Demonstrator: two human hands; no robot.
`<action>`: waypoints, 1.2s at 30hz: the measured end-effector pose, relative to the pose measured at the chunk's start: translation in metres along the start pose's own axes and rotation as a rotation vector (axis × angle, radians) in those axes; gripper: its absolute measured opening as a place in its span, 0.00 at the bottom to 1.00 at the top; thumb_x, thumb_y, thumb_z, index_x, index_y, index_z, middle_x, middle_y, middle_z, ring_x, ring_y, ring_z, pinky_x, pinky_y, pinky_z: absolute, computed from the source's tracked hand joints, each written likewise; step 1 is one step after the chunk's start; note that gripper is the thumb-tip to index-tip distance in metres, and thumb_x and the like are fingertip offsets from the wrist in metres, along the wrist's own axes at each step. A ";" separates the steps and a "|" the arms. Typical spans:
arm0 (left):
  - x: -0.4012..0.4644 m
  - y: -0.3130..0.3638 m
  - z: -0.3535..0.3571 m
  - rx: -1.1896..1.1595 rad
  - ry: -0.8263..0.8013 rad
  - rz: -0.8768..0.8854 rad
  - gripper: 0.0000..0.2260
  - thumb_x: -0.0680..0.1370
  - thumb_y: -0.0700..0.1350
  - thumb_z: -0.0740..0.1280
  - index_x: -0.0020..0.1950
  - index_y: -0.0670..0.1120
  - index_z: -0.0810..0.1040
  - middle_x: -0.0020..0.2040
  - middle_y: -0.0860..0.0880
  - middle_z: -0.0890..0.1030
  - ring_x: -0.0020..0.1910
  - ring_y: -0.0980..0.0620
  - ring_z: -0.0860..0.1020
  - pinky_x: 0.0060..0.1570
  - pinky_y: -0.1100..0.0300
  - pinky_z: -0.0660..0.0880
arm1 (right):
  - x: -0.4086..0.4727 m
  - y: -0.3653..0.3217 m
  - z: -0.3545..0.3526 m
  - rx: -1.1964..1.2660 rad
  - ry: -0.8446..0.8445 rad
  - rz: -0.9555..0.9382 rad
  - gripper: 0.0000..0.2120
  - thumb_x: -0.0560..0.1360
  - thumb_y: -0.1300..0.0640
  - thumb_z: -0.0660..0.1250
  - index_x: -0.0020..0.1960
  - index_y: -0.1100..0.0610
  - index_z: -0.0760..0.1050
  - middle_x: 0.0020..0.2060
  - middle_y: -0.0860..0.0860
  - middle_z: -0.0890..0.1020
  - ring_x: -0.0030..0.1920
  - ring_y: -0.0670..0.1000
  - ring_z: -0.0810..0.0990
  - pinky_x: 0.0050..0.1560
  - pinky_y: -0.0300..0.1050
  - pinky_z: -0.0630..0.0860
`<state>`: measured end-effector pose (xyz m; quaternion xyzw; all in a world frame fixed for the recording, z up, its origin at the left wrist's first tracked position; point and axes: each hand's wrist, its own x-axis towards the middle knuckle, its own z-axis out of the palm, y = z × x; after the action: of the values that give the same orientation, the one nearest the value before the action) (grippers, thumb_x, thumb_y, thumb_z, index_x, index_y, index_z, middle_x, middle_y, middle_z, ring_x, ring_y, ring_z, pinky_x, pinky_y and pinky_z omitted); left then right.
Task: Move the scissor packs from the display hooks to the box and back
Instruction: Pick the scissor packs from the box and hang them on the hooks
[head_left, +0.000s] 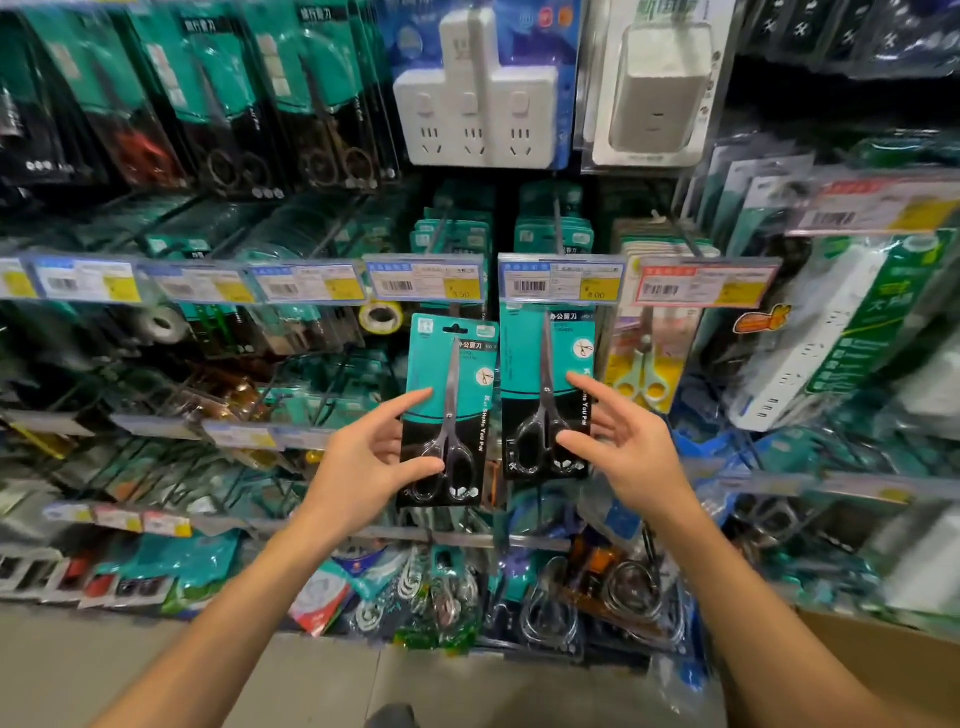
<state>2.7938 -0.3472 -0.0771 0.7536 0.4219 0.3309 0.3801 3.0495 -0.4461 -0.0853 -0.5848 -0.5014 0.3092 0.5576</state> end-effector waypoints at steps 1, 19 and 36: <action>0.001 -0.001 0.001 0.001 -0.005 0.004 0.31 0.67 0.45 0.79 0.66 0.64 0.73 0.51 0.55 0.77 0.45 0.62 0.75 0.46 0.73 0.73 | 0.001 -0.001 0.000 0.002 0.010 -0.009 0.26 0.73 0.60 0.72 0.63 0.35 0.71 0.60 0.30 0.71 0.66 0.44 0.68 0.57 0.27 0.71; 0.022 -0.009 -0.007 -0.082 -0.049 -0.036 0.30 0.69 0.44 0.78 0.66 0.66 0.73 0.45 0.50 0.74 0.40 0.55 0.71 0.45 0.48 0.62 | 0.024 0.008 -0.002 -0.029 0.062 -0.034 0.28 0.73 0.60 0.72 0.66 0.36 0.69 0.66 0.37 0.70 0.68 0.46 0.67 0.59 0.27 0.70; 0.029 -0.017 -0.010 -0.089 -0.067 -0.028 0.30 0.69 0.43 0.78 0.65 0.66 0.74 0.50 0.35 0.75 0.41 0.52 0.67 0.45 0.44 0.66 | 0.077 0.017 -0.001 -0.018 0.139 -0.010 0.27 0.73 0.67 0.71 0.69 0.52 0.72 0.40 0.37 0.72 0.40 0.39 0.73 0.46 0.35 0.74</action>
<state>2.7915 -0.3128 -0.0817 0.7407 0.4042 0.3186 0.4319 3.0779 -0.3727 -0.0865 -0.6073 -0.4674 0.2605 0.5873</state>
